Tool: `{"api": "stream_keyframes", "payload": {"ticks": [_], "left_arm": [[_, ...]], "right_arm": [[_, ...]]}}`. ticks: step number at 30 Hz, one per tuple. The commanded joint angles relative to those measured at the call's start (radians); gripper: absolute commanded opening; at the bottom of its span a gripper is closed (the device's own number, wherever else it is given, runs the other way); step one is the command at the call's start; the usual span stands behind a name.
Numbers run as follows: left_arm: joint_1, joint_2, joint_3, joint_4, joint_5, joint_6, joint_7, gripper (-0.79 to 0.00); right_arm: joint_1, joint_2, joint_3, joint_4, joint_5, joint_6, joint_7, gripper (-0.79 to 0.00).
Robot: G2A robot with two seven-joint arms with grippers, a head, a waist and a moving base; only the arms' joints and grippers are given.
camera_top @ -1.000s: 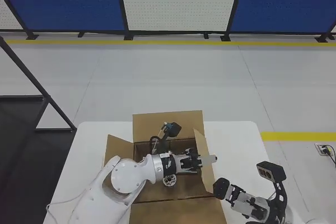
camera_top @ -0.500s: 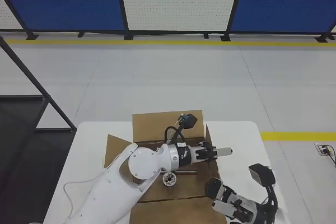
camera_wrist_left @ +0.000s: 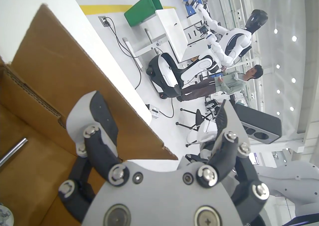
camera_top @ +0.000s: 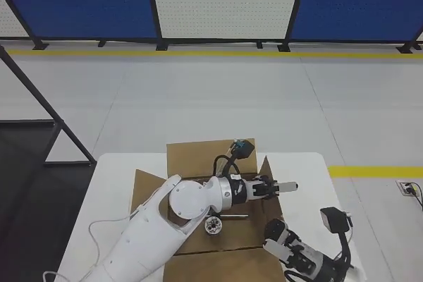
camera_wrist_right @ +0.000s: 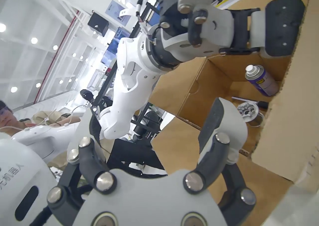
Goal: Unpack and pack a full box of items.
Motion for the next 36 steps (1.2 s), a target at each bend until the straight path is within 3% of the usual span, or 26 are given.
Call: {"api": "stream_keyframes", "payload": {"ticks": [1,10,15,23,29,36], "left_arm": [[0.004,0.000,-0.008,0.002,0.001,-0.006,-0.005,0.000],[0.046,0.013,-0.070,-0.042,0.018,-0.009,-0.026,0.000],[0.106,0.034,-0.134,-0.104,0.050,-0.036,-0.037,0.000],[0.352,0.098,-0.300,-0.398,0.181,-0.084,-0.100,0.000],[0.525,0.134,-0.444,-0.570,0.242,-0.134,-0.112,0.000],[0.661,0.151,-0.541,-0.655,0.225,-0.230,-0.039,0.000]], "right_arm": [[-0.007,0.001,-0.002,-0.009,-0.013,0.000,-0.023,0.000],[-0.012,0.006,0.004,-0.020,-0.096,0.129,-0.115,0.000],[-0.007,0.007,0.011,-0.014,-0.098,0.206,-0.161,0.000],[0.114,0.000,-0.037,0.063,-0.079,0.415,-0.262,0.000],[0.167,-0.001,-0.061,0.127,-0.051,0.443,-0.276,0.000],[0.180,0.001,-0.054,0.154,-0.029,0.437,-0.276,0.000]]}}
